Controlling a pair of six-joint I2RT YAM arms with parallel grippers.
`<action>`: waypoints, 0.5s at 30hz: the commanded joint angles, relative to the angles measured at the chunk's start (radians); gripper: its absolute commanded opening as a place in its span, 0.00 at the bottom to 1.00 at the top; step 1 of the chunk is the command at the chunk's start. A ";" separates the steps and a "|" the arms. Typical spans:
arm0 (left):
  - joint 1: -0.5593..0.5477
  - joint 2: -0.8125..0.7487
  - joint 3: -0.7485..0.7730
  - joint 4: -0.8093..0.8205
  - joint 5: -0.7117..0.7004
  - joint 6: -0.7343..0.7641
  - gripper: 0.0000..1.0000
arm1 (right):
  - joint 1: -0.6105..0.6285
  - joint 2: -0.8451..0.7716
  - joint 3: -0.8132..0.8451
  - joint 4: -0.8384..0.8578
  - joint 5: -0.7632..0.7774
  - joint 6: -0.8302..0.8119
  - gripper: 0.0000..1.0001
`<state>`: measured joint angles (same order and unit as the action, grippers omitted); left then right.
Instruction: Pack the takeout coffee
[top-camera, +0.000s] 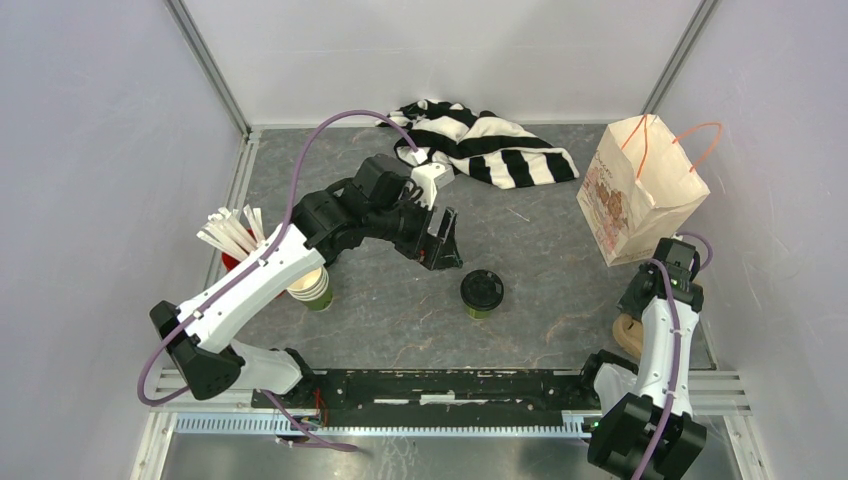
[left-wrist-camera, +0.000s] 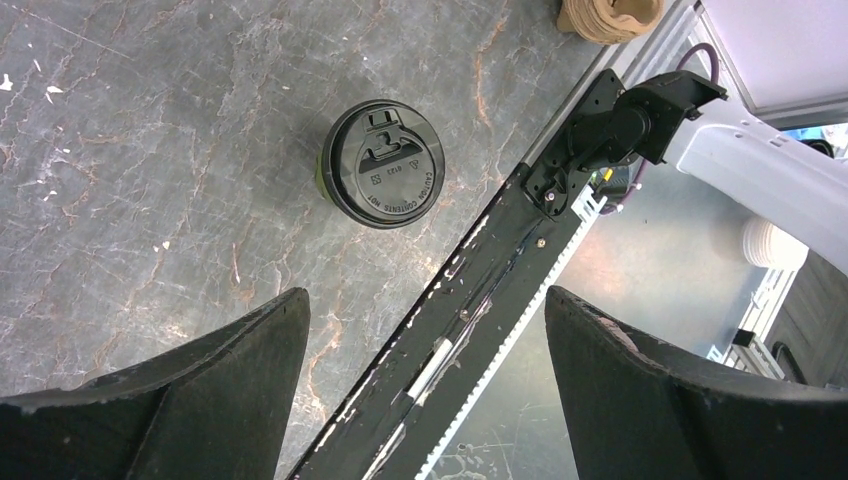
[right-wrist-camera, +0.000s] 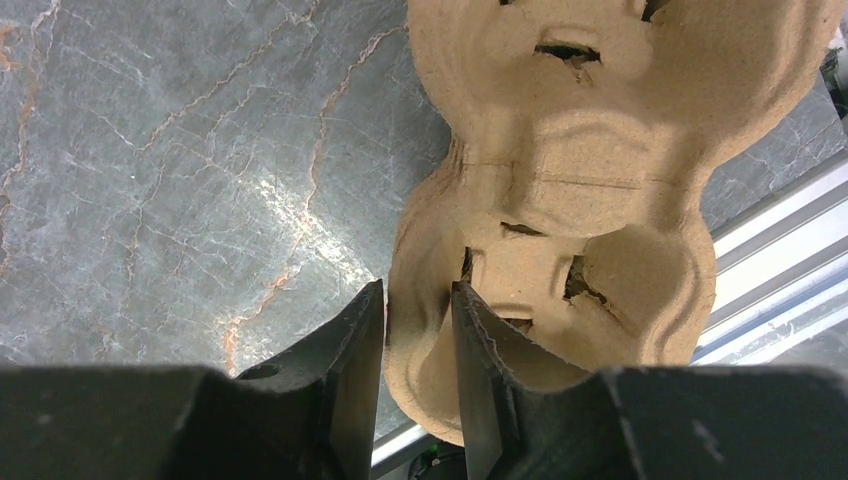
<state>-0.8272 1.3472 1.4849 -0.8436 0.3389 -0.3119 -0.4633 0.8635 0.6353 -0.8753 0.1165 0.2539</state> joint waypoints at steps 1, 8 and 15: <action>-0.006 0.006 0.028 0.005 -0.014 0.071 0.93 | -0.005 0.001 0.050 0.003 0.017 -0.020 0.37; -0.005 0.021 0.043 -0.001 -0.013 0.073 0.93 | -0.004 -0.011 0.038 0.007 0.003 -0.018 0.35; -0.004 0.028 0.035 0.006 -0.003 0.071 0.93 | -0.003 -0.026 0.041 0.004 0.008 -0.015 0.31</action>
<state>-0.8272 1.3758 1.4895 -0.8440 0.3382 -0.3119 -0.4633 0.8570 0.6395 -0.8791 0.1158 0.2447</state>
